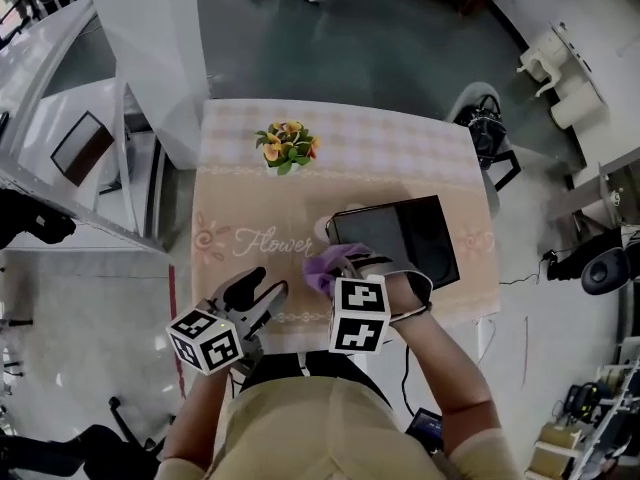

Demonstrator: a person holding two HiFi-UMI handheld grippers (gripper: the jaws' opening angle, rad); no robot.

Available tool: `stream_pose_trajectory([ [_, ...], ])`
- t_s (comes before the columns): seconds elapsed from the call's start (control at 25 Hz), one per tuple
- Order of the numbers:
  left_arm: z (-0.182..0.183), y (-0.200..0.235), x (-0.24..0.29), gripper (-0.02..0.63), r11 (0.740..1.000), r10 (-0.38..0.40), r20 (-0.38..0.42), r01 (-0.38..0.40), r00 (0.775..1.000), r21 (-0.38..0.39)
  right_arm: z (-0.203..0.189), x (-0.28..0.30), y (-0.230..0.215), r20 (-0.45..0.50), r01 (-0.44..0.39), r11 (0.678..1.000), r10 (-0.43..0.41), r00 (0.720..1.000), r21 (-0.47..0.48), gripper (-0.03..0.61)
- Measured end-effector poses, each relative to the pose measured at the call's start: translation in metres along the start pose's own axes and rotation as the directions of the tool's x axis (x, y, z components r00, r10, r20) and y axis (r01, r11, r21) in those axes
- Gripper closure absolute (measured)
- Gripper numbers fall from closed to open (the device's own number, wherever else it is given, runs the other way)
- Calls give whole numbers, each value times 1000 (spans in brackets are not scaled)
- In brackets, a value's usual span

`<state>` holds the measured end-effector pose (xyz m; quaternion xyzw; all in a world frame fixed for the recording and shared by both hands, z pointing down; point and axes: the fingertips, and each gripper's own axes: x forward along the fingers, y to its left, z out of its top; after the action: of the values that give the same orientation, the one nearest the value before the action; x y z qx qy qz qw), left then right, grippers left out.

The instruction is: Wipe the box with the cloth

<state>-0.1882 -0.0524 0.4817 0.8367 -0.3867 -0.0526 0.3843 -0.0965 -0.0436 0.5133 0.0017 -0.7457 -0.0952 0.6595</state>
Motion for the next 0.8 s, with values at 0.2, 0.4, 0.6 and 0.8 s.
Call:
stream_pose_trajectory([
  [0.2,5,0,11,385,999,-37,-20,38,999,21,-3,-8,26,-4,-104,993,104,995,53,500],
  [0.4,6,-8,21,385,997,-56,-36,58,998,60,-6,-18,49,24,-220,972,219,975,78,500],
  [0.6,2,-13,26,385,997,-45,-38,48,998,68,-8,-33,62,133,-361,927,348,928,100,502],
  [0.8,3,-18,32,385,997,2,-9,-1,1000,78,-15,-61,56,293,-420,905,384,876,70,500],
])
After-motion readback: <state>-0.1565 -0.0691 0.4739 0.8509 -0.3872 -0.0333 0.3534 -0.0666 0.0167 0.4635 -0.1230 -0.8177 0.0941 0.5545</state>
